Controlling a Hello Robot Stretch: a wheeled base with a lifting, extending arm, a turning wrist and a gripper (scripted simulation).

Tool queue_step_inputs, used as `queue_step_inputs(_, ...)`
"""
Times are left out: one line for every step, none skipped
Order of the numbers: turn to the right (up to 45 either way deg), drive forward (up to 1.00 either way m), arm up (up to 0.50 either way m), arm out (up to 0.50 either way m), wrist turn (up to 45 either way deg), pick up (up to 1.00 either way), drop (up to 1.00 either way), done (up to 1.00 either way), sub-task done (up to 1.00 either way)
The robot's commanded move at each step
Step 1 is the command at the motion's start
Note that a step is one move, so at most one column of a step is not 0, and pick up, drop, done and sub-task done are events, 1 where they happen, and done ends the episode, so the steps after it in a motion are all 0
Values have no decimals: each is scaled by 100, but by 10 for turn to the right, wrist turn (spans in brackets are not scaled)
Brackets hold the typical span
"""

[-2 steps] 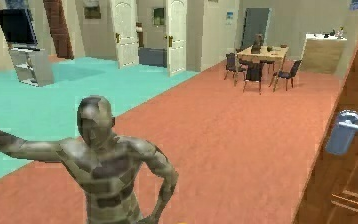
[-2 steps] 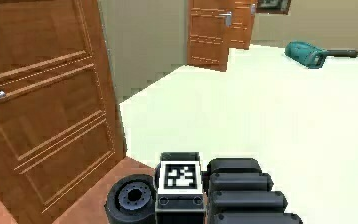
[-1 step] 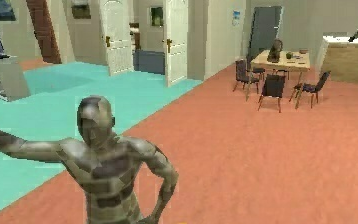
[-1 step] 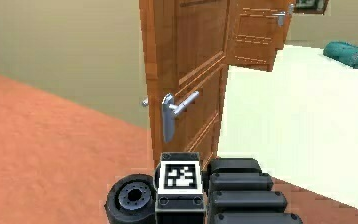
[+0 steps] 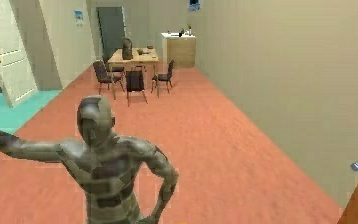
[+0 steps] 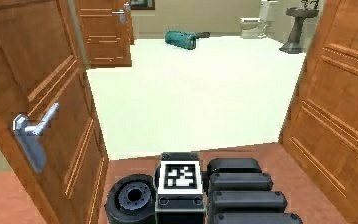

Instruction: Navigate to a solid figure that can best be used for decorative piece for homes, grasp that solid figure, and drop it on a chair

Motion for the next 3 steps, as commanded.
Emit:
queue_step_inputs(0,5,0,0,0,0,0,0,0)
queue_step_inputs(-60,0,0,0,0,0,0,0,0)
queue_step_inputs(-30,0,0,0,0,0,0,0,0)
